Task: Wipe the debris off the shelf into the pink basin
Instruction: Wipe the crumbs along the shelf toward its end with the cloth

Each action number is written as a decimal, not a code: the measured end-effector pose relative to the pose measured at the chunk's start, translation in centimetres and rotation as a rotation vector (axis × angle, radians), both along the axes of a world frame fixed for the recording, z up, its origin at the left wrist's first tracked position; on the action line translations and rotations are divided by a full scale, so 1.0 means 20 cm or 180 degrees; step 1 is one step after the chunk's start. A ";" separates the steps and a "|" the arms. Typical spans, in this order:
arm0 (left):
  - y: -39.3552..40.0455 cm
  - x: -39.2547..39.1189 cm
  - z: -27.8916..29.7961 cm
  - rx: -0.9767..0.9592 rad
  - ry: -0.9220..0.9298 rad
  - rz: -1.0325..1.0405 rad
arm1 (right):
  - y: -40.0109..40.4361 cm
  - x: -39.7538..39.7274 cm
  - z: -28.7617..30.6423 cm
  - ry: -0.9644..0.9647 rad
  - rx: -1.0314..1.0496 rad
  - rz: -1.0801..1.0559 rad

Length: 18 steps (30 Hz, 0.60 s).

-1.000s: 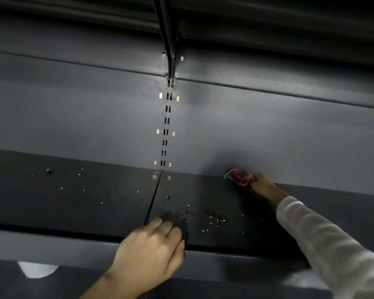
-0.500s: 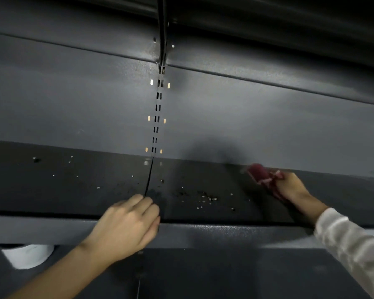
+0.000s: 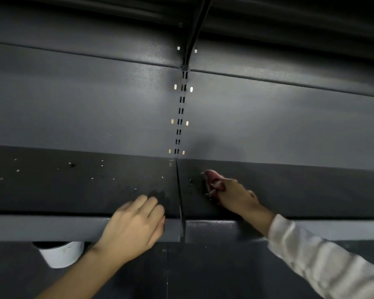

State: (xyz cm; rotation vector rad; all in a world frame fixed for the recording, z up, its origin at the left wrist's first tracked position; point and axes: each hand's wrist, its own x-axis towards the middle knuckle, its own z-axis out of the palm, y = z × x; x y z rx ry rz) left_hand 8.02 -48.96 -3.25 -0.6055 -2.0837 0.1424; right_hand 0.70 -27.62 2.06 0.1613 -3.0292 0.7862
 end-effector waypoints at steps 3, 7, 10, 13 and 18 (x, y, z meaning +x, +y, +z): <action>0.00 0.01 0.00 -0.0014 0.0060 0.0096 | -0.18 0.00 0.00 0.0093 -0.0086 0.0186; -0.05 0.05 -0.04 -0.0176 0.0033 0.0414 | -0.17 -0.05 0.03 0.0317 -0.0643 -0.0009; -0.08 0.09 -0.07 -0.0225 -0.0076 0.0547 | 0.02 -0.09 0.06 0.0589 -0.0837 -0.0217; -0.09 0.11 -0.08 -0.0121 -0.0181 0.0582 | 0.26 -0.11 0.06 0.0544 -0.0535 -0.0682; -0.14 0.11 -0.07 -0.0152 -0.0221 0.0439 | 0.33 -0.02 0.01 -0.0080 0.0168 -0.0874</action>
